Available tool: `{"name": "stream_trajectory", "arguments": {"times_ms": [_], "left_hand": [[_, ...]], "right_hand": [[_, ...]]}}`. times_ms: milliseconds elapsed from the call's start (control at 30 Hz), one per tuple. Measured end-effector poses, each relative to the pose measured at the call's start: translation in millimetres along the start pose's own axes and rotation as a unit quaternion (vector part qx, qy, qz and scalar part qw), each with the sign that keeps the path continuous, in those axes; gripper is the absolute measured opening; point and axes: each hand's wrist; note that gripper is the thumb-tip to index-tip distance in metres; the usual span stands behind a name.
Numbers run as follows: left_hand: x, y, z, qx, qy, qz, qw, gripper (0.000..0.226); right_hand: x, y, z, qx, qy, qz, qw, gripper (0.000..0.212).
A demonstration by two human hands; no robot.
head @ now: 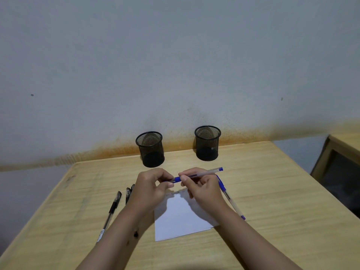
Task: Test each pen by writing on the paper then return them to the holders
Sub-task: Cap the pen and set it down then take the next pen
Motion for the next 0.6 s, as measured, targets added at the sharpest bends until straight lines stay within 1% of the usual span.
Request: {"name": "stream_trajectory", "arguments": {"times_ms": [100, 167, 200, 233, 267, 300, 333, 400, 467, 533, 600], "left_hand": [[2, 8, -2, -0.01, -0.04, -0.018, 0.999, 0.016], [5, 16, -7, -0.014, -0.07, -0.02, 0.997, 0.013], [6, 19, -9, -0.012, -0.088, -0.024, 0.996, 0.012], [7, 22, -12, -0.006, -0.108, -0.033, 0.994, 0.012], [6, 24, -13, -0.001, -0.128, -0.047, 0.991, 0.013], [5, 24, -13, 0.001, -0.148, -0.065, 0.987, 0.013], [4, 23, -12, 0.002, -0.164, -0.083, 0.983, 0.013], [-1, 19, -8, 0.007, -0.183, -0.11, 0.977, 0.011], [-8, 14, 0, 0.021, -0.163, -0.124, 0.979, 0.014], [-17, 10, 10, 0.043, -0.104, -0.137, 0.984, 0.026], [-26, 10, 22, 0.059, -0.011, -0.153, 0.986, 0.041]], "right_hand": [[-2, 7, -2, -0.024, -0.005, 0.025, 0.999, 0.011], [-9, 16, -6, -0.07, -0.025, 0.017, 0.997, 0.015], [-13, 21, -8, -0.108, -0.042, -0.027, 0.993, 0.017], [-17, 25, -10, -0.147, -0.066, -0.099, 0.982, 0.019], [-20, 28, -12, -0.174, -0.101, -0.173, 0.964, 0.02], [-21, 31, -14, -0.187, -0.138, -0.224, 0.946, 0.02], [-23, 33, -14, -0.193, -0.167, -0.244, 0.936, 0.022], [-25, 33, -13, -0.19, -0.208, -0.212, 0.936, 0.027], [-30, 33, -10, -0.173, -0.226, -0.128, 0.95, 0.023], [-34, 39, -7, -0.128, -0.227, -0.054, 0.964, 0.02], [-33, 54, -6, -0.059, -0.213, 0.034, 0.975, 0.02]]}}
Point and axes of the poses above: each hand's wrist, its own z-axis away from the middle knuckle, its own y-axis out of the back of the hand, x = y × z, and after that the axes turned 9 degrees about -x, right-handed
